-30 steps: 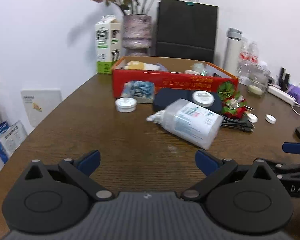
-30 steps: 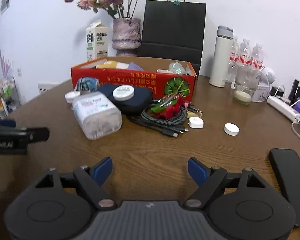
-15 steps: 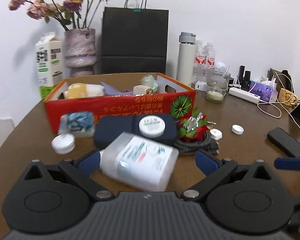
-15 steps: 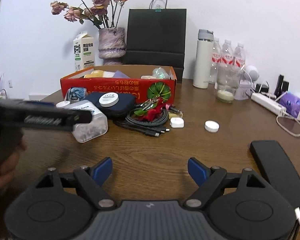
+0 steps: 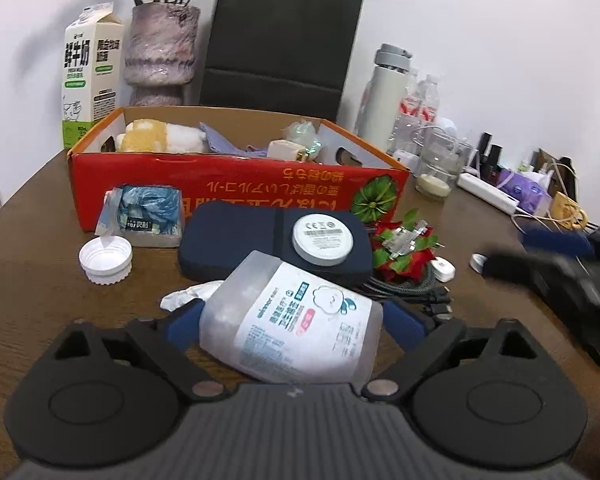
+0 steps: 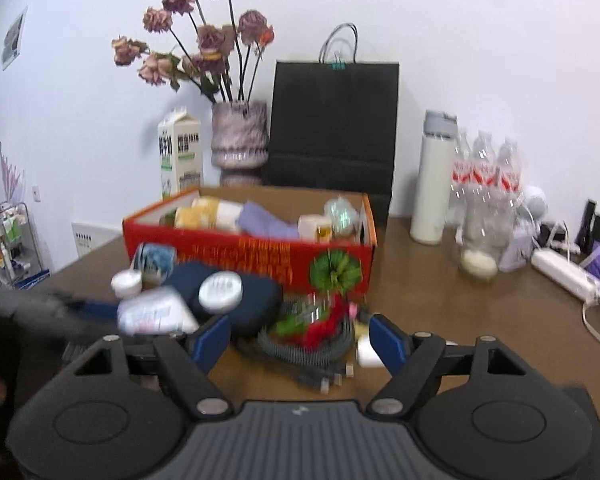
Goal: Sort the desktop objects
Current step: 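Grasp the wet-wipe pack with the left gripper while the right grasps a round white cap, then carry the wipe pack and white cap into the box and release them, then pull both grippers back from the box toward the table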
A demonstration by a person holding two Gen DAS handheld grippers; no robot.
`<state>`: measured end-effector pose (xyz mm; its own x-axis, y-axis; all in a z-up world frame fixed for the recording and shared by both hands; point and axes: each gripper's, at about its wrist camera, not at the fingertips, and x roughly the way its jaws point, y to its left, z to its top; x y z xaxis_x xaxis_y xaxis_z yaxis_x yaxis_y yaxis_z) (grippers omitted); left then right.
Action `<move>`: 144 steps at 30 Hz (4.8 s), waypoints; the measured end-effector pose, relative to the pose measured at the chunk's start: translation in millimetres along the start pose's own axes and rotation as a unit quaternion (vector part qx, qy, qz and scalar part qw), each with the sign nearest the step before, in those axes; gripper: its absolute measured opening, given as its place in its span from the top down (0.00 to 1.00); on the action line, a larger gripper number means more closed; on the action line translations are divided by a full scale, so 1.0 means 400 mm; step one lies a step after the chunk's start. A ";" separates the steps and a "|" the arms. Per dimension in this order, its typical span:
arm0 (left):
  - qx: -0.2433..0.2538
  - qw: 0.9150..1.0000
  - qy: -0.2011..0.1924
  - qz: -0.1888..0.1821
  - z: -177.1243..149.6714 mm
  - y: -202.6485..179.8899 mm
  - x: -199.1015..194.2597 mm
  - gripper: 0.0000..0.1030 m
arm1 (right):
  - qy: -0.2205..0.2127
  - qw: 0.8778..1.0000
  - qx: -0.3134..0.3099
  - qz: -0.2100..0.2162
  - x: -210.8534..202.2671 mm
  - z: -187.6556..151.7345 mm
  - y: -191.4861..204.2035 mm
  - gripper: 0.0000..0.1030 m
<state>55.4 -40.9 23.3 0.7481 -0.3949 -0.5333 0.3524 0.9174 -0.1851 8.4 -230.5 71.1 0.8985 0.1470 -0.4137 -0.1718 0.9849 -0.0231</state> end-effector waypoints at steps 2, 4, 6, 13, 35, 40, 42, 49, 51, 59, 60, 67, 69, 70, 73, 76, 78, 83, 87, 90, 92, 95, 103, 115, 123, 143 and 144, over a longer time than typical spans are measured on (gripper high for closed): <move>0.012 1.000 0.004 0.008 -0.003 -0.013 -0.024 0.12 | 0.004 1.000 -0.005 0.014 0.045 0.018 0.010 0.27; 0.033 0.999 -0.008 0.026 -0.012 -0.034 -0.060 0.26 | 0.015 0.999 -0.020 0.036 0.095 0.023 0.032 0.29; 0.035 0.999 -0.025 0.033 -0.024 -0.038 -0.107 0.44 | 0.030 0.998 -0.034 0.049 0.143 0.025 0.056 0.34; 0.016 0.999 -0.015 0.035 -0.058 -0.007 -0.151 0.09 | 0.052 0.994 -0.060 0.073 0.251 0.024 0.119 0.34; 0.036 0.998 0.026 0.044 -0.033 -0.093 -0.050 0.17 | 0.047 0.998 0.026 0.041 0.066 -0.022 -0.026 0.63; 0.030 0.997 0.022 0.062 -0.034 -0.100 -0.082 0.18 | 0.101 0.993 0.017 0.051 0.039 -0.095 -0.013 0.63; 0.034 0.997 0.014 0.063 -0.035 -0.104 -0.104 0.18 | 0.120 0.991 0.009 0.056 0.042 -0.119 -0.004 0.63; 0.042 0.997 0.009 0.061 -0.059 -0.120 -0.158 0.18 | 0.118 0.992 -0.020 0.045 0.012 -0.142 0.028 0.62; 0.044 0.997 0.012 0.062 -0.068 -0.122 -0.162 0.18 | 0.115 0.992 -0.022 0.042 0.001 -0.147 0.028 0.61; 0.049 0.997 0.025 0.056 -0.103 -0.130 -0.161 0.17 | 0.114 0.992 -0.013 0.049 -0.019 -0.159 0.018 0.60; 0.049 0.997 0.029 0.056 -0.103 -0.130 -0.155 0.17 | 0.114 0.992 -0.014 0.053 -0.019 -0.158 0.018 0.63; 0.041 0.998 0.021 0.038 -0.104 -0.128 -0.146 0.19 | 0.089 0.995 -0.004 0.053 -0.040 -0.134 0.015 0.63; 0.039 0.999 -0.005 0.037 -0.088 -0.132 -0.166 0.19 | 0.066 0.997 0.003 0.050 -0.053 -0.103 0.005 0.63; 0.038 0.998 -0.015 0.041 -0.073 -0.131 -0.172 0.19 | 0.051 0.997 0.004 0.049 -0.057 -0.079 -0.003 0.63; 0.032 0.997 -0.049 0.048 0.011 -0.117 -0.181 0.19 | 0.009 0.999 0.009 0.041 -0.054 0.009 -0.030 0.63; 0.028 0.995 -0.076 0.059 0.138 -0.093 -0.160 0.19 | -0.026 0.999 0.012 0.028 -0.017 0.130 -0.053 0.63; 0.013 0.996 -0.071 0.058 0.239 -0.061 -0.104 0.19 | -0.024 0.999 0.025 0.038 0.044 0.211 -0.079 0.63; -0.037 0.998 0.011 0.056 0.448 0.018 0.160 0.19 | 0.063 0.997 0.039 0.039 0.326 0.345 -0.121 0.63; -0.073 0.988 0.072 0.112 0.507 0.059 0.376 0.19 | 0.152 0.988 -0.023 -0.005 0.528 0.351 -0.103 0.63; -0.079 0.983 0.106 0.128 0.510 0.088 0.488 0.18 | 0.195 0.980 -0.048 0.008 0.619 0.327 -0.092 0.63; -0.083 0.980 0.115 0.136 0.503 0.098 0.529 0.17 | 0.209 0.975 -0.073 0.002 0.661 0.313 -0.078 0.63; -0.073 0.982 0.120 0.124 0.505 0.090 0.546 0.16 | 0.219 0.970 -0.104 -0.014 0.701 0.304 -0.067 0.63; -0.025 0.991 0.065 0.111 0.537 0.079 0.443 0.07 | 0.209 0.973 -0.091 -0.024 0.712 0.306 -0.083 0.57; -0.067 0.993 -0.010 0.100 0.554 0.096 0.126 0.02 | 0.120 0.992 -0.031 -0.023 0.436 0.371 -0.095 0.37; -0.015 0.989 -0.064 0.129 0.392 0.059 -0.069 0.01 | 0.065 0.998 0.008 0.011 0.251 0.287 -0.053 0.35; 0.043 0.988 -0.010 0.146 -0.026 -0.060 -0.154 0.00 | 0.090 0.994 0.065 -0.002 0.013 -0.079 0.023 0.23; 0.041 0.989 -0.011 0.144 -0.038 -0.063 -0.157 0.00 | 0.092 0.994 0.062 0.001 0.010 -0.087 0.028 0.23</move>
<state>-8.9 -38.6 48.6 0.8361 -0.1200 -0.5354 0.1672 0.9851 0.0402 -4.1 -222.3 37.5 0.8069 0.1418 -0.5734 -0.1127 0.9899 0.0863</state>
